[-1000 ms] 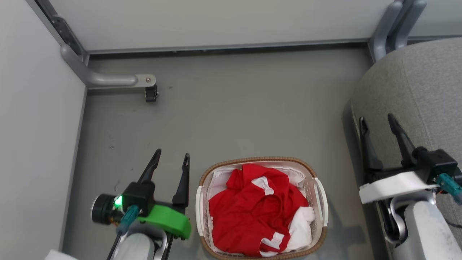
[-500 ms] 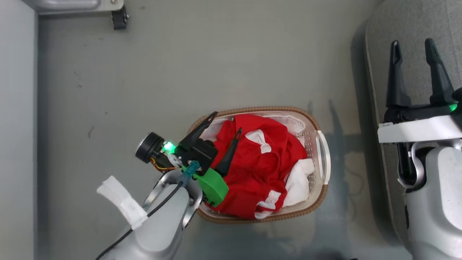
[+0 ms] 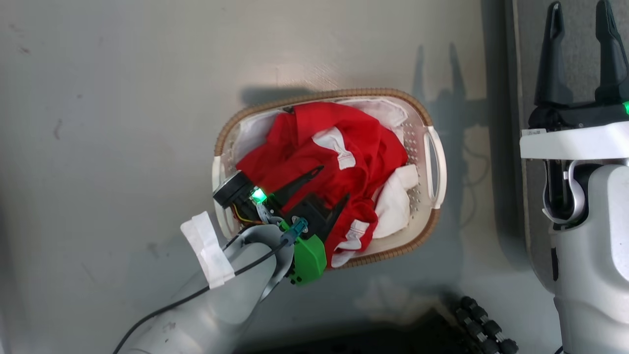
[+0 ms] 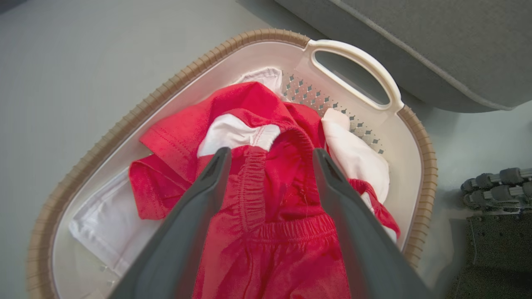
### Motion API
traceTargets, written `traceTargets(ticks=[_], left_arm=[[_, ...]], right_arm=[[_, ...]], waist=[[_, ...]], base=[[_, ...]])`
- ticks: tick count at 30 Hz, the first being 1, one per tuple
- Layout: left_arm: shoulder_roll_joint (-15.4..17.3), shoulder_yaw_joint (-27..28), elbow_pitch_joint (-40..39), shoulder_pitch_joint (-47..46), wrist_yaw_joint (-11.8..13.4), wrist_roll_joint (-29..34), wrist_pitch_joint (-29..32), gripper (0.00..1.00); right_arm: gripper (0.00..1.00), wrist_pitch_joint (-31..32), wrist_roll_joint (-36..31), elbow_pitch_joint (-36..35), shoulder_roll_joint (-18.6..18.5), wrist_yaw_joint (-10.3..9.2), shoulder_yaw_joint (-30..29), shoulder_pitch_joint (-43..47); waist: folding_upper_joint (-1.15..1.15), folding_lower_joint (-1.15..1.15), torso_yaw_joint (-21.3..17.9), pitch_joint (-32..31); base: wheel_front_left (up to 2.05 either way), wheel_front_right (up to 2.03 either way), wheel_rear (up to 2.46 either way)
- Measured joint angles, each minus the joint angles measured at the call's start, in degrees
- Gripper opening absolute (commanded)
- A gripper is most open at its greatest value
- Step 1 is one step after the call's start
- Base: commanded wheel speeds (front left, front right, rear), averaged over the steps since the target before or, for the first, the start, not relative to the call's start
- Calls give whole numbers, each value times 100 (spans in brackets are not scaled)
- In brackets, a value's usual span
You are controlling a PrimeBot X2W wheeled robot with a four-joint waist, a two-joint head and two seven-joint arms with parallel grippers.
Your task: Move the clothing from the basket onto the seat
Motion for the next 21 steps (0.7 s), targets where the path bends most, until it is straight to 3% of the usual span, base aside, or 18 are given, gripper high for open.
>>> traceTargets(ticks=[6, 18, 19, 21], left_arm=[[7, -102, 358, -403, 13, -97, 0, 100], [7, -92, 1346, -907, 319, -174, 0, 100], [5, -111, 1351, -927, 328, -204, -1, 96], [4, -135, 1379, -948, 337, -275, -1, 46]], right_arm=[[100, 0, 138, -36, 1, 0, 36, -101], [100, 0, 332, -38, 2, 0, 202, -194], [100, 0, 334, -38, 2, 0, 204, -205], [100, 0, 361, -37, 2, 1, 209, -222]], waist=[[0, 0, -216, 391], [0, -1, -520, 724], [0, 0, -534, 737], [0, 0, -563, 760]], base=[[0, 0, 0], [0, 0, 0], [0, 0, 0], [0, 0, 0]])
